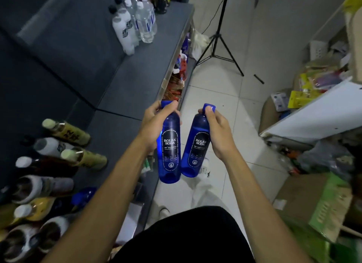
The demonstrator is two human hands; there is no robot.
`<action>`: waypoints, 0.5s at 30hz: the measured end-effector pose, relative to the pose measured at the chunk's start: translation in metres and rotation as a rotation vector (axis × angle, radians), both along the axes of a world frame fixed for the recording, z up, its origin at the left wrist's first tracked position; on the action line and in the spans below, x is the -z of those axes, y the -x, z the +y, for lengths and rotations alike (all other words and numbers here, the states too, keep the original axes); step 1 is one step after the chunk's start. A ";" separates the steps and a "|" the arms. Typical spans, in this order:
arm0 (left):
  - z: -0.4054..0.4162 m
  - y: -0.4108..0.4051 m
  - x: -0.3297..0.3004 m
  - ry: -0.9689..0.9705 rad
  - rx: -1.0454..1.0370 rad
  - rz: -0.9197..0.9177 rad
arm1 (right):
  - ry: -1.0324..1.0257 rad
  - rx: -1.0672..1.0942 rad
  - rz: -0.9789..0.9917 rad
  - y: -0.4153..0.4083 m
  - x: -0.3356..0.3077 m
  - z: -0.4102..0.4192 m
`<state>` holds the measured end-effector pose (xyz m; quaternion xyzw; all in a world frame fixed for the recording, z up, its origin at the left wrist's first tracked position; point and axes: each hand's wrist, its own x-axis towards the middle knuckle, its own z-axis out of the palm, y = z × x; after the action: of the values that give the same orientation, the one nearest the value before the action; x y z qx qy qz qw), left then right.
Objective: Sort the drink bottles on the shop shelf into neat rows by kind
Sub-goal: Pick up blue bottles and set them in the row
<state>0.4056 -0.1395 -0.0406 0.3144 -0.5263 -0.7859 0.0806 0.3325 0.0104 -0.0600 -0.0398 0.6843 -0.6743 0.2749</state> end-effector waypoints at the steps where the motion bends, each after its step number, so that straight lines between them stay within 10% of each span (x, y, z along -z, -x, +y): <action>1: 0.000 0.017 0.001 0.014 -0.015 0.004 | 0.012 0.004 -0.003 0.019 0.003 -0.003; 15: -0.073 0.161 0.017 0.366 -0.324 -0.193 | 0.020 -0.273 -0.023 0.219 0.000 -0.134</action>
<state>0.2449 -0.2124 -0.0573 0.4483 -0.6078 -0.6208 0.2105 0.1139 -0.1232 -0.0600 -0.1277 0.6624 -0.6378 0.3716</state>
